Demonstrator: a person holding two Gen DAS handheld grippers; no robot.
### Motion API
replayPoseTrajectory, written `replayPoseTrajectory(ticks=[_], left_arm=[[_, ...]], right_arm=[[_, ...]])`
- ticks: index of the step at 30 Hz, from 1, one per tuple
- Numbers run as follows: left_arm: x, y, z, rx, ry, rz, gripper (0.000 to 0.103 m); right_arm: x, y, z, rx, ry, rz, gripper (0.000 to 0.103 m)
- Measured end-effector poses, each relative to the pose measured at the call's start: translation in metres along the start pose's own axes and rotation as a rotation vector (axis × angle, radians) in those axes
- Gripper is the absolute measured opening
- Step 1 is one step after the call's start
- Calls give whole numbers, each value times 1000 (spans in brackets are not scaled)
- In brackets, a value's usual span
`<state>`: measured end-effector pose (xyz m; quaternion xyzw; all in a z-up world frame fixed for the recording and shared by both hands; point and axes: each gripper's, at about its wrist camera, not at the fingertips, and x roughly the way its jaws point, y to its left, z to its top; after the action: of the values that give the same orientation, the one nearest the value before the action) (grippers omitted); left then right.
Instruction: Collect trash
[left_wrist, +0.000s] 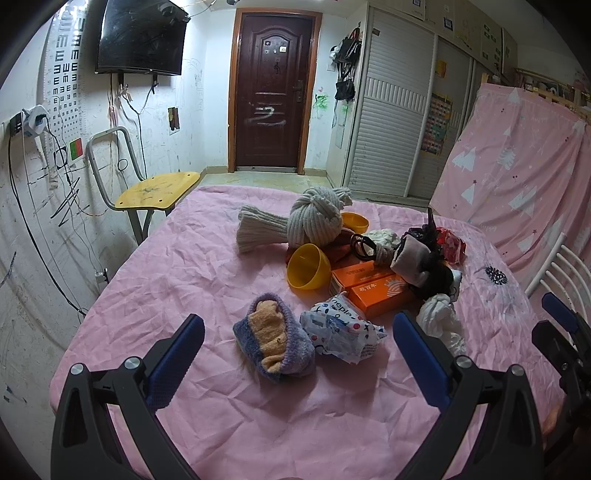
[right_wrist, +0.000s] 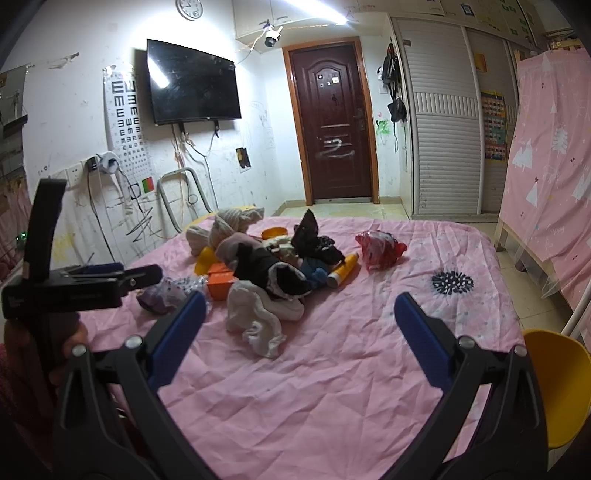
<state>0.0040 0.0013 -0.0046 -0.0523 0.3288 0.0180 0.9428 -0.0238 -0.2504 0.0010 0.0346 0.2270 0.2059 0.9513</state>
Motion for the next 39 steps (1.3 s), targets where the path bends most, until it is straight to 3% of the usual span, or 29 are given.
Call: replayPoseTrajectory(ticks=[32, 39], left_arm=[[2, -1, -2, 1, 7, 3, 95], [14, 24, 5, -61, 56, 4, 95]], right_arm=[[1, -3, 0, 0, 3, -1, 98], [11, 5, -7, 27, 45, 46, 98]])
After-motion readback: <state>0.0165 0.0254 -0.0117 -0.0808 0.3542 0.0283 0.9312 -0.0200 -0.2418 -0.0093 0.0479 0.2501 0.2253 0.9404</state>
